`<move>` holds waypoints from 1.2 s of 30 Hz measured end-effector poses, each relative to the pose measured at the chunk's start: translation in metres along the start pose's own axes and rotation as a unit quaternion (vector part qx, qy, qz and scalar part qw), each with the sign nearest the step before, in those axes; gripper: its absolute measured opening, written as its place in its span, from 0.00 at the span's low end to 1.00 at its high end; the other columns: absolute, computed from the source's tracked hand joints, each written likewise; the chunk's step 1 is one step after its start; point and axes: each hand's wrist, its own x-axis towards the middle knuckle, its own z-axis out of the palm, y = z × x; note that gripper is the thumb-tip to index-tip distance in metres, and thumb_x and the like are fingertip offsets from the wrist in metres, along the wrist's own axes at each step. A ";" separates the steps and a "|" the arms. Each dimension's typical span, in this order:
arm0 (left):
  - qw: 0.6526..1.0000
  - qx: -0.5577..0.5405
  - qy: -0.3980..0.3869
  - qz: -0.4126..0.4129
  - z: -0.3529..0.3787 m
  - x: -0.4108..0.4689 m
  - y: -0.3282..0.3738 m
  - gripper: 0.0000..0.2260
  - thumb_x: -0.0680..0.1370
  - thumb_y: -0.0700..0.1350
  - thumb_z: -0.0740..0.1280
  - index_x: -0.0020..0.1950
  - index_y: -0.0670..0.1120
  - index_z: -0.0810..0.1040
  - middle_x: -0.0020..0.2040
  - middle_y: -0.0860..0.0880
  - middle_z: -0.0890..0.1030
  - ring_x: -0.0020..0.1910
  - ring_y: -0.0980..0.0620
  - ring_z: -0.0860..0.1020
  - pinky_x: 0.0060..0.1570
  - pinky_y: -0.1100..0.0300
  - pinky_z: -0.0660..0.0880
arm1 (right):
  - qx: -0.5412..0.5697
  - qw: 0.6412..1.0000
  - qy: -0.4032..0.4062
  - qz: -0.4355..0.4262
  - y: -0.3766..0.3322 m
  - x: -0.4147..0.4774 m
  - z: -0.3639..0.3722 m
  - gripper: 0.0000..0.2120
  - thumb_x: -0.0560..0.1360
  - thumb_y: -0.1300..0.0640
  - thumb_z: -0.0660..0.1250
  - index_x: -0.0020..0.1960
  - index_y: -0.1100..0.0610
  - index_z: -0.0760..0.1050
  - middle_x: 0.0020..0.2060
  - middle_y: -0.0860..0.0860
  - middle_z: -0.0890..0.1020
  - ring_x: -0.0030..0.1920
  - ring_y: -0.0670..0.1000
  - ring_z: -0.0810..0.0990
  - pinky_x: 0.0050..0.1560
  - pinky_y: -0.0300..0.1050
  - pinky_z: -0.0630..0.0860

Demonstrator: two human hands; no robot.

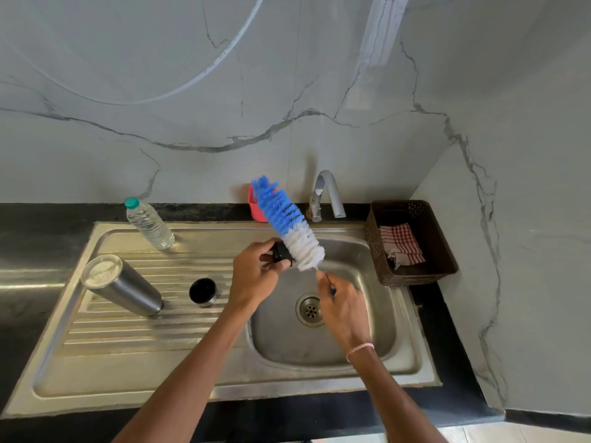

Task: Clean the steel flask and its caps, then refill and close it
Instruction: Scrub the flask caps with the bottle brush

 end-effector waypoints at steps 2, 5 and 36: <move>1.000 -0.012 -0.012 0.005 -0.001 -0.003 0.001 0.19 0.75 0.37 0.76 0.64 0.51 0.83 0.54 0.52 0.83 0.45 0.68 0.80 0.45 0.78 0.72 | 0.043 0.999 -0.026 0.005 -0.003 0.007 -0.005 0.22 0.83 0.45 0.60 0.34 0.55 0.70 0.25 0.49 0.73 0.27 0.51 0.71 0.32 0.49 0.69; 0.997 -0.076 0.002 -0.024 -0.008 -0.002 -0.006 0.15 0.79 0.39 0.73 0.60 0.56 0.82 0.53 0.55 0.86 0.49 0.64 0.83 0.53 0.65 0.77 | 0.073 0.996 -0.058 0.007 0.006 0.006 -0.014 0.24 0.84 0.46 0.61 0.31 0.53 0.67 0.22 0.43 0.69 0.25 0.43 0.65 0.29 0.38 0.64; 0.978 -0.181 0.006 -0.104 -0.033 -0.012 -0.073 0.23 0.77 0.36 0.74 0.70 0.51 0.78 0.60 0.48 0.84 0.52 0.49 0.86 0.57 0.59 0.81 | 0.015 0.993 -0.120 0.017 0.030 0.009 0.031 0.24 0.84 0.46 0.61 0.34 0.58 0.68 0.26 0.48 0.71 0.27 0.47 0.67 0.29 0.40 0.63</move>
